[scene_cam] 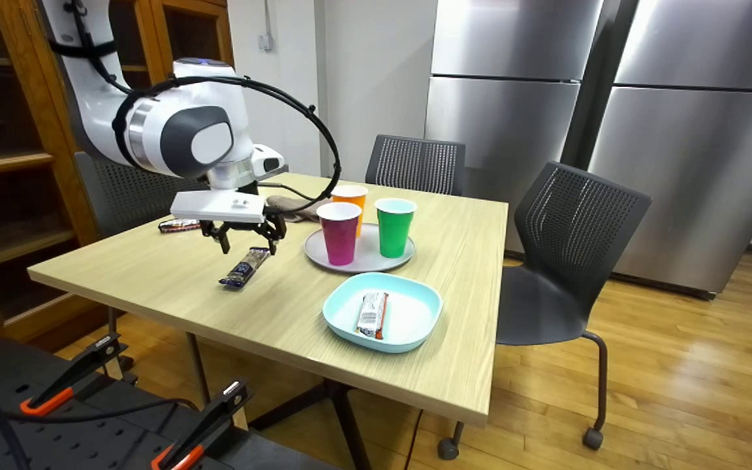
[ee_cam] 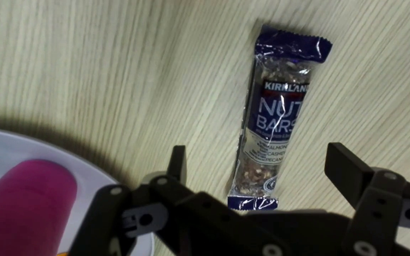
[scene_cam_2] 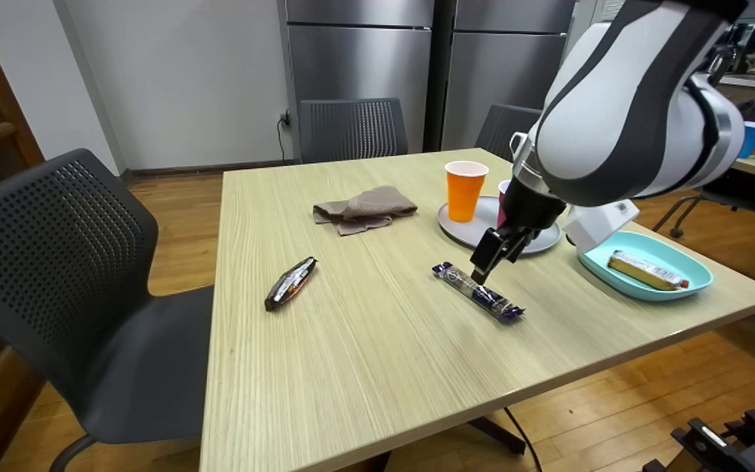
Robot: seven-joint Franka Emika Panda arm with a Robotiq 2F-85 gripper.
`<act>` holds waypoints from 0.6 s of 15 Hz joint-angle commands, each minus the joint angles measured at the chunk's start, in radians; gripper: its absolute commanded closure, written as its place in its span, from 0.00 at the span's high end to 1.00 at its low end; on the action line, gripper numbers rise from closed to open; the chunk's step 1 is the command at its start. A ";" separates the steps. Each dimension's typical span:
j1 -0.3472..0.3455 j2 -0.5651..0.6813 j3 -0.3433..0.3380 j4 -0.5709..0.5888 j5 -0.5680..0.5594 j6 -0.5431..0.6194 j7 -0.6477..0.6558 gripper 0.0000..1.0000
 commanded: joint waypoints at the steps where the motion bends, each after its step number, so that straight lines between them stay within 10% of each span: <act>1: 0.172 0.068 -0.162 0.073 -0.096 -0.007 0.164 1.00; 9: 0.299 0.110 -0.245 0.119 -0.130 -0.034 0.290 1.00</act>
